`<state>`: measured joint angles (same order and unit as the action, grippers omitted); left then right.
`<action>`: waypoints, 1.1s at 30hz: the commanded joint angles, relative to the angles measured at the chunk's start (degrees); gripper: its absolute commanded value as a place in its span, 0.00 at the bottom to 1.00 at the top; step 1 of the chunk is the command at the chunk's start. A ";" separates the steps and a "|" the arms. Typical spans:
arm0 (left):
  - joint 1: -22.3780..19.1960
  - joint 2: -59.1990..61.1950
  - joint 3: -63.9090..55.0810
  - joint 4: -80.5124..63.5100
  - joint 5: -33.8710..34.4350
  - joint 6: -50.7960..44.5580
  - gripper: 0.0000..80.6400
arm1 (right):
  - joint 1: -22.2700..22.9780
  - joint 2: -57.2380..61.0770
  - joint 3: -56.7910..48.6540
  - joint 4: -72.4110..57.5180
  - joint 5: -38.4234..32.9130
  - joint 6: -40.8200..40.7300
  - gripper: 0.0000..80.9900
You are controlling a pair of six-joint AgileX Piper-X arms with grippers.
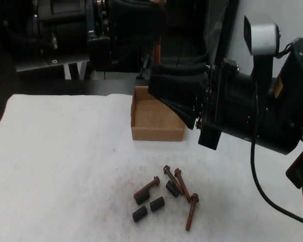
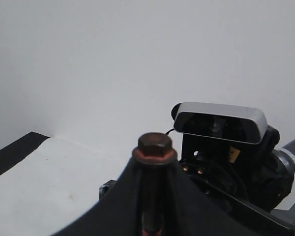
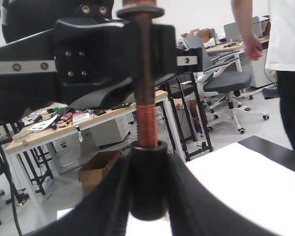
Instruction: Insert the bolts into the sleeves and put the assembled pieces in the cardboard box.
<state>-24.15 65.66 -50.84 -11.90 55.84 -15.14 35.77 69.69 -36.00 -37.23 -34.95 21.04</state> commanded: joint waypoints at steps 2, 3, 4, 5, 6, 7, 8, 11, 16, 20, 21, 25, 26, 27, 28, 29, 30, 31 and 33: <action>-0.12 -0.54 -0.33 -0.24 0.83 -0.47 0.00 | -0.47 -0.83 -1.41 -1.10 0.65 0.32 0.01; -0.12 -0.54 -0.33 0.11 0.83 -0.47 0.00 | -0.47 -0.83 -1.82 -1.10 0.65 0.32 0.01; -0.12 -0.54 -0.33 0.61 0.83 -0.47 0.00 | -0.47 -0.83 -2.25 -1.10 0.65 0.32 0.01; -0.12 -0.54 -0.33 1.16 0.83 -0.35 0.00 | -0.47 -0.83 -2.55 -1.10 0.65 0.32 0.01; -0.12 -0.54 -0.33 1.75 0.83 -0.33 0.02 | -0.47 -0.83 -2.90 -1.10 0.65 0.32 0.01; -0.12 -0.54 -0.33 1.90 1.08 -0.33 0.05 | -0.47 -0.83 -3.08 -0.96 0.52 0.32 0.01; -0.12 -0.54 -0.33 1.89 2.33 -0.33 0.11 | -0.47 -0.83 -3.10 -0.89 0.52 0.32 0.01; -0.12 -0.54 -0.33 1.89 3.57 -2.08 0.36 | -0.47 -0.83 -3.08 0.86 0.38 0.32 0.01; -0.12 -0.54 -0.33 1.89 3.39 -3.36 0.61 | -0.47 -0.83 -3.08 1.38 0.38 0.32 0.01; -0.12 -0.68 -0.33 1.89 3.39 -3.25 0.60 | -0.47 -0.83 -3.08 1.39 0.38 0.32 0.01; -0.02 -0.66 -0.33 1.89 3.39 -3.25 0.60 | -0.47 -0.83 -3.08 1.39 0.38 0.32 0.01; 0.09 -0.66 -0.33 2.03 3.27 -3.25 0.60 | -0.47 -0.83 -3.08 1.39 0.38 0.32 0.01; 0.18 -0.66 -0.33 2.32 2.90 -2.73 0.60 | -0.47 -0.83 -3.08 1.39 0.38 0.32 0.01; 0.15 -0.66 -0.33 2.48 2.63 -2.11 0.60 | -0.47 -0.83 -3.08 1.39 0.38 0.32 0.01; 0.26 -0.66 -0.33 3.27 1.89 -1.11 0.60 | -0.47 -0.83 -3.08 1.39 0.38 0.32 0.01; 0.21 -0.66 -0.33 4.32 0.49 0.19 0.60 | -0.47 -0.83 -3.08 1.39 0.38 0.32 0.01; 0.21 -0.66 -0.33 5.30 -0.23 1.24 0.60 | -0.47 -0.83 -3.08 1.39 0.38 0.32 0.01; 0.21 -0.66 -0.33 6.57 -1.15 2.63 0.60 | -0.47 -0.83 -3.08 1.17 0.20 0.32 0.01; 0.21 -0.66 -0.33 8.79 -2.68 4.91 0.60 | -0.47 -0.83 -3.08 0.49 -0.26 0.32 0.01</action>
<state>-24.03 65.66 -50.84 -4.94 55.71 -13.97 35.55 69.69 -38.33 -35.29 -34.79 21.04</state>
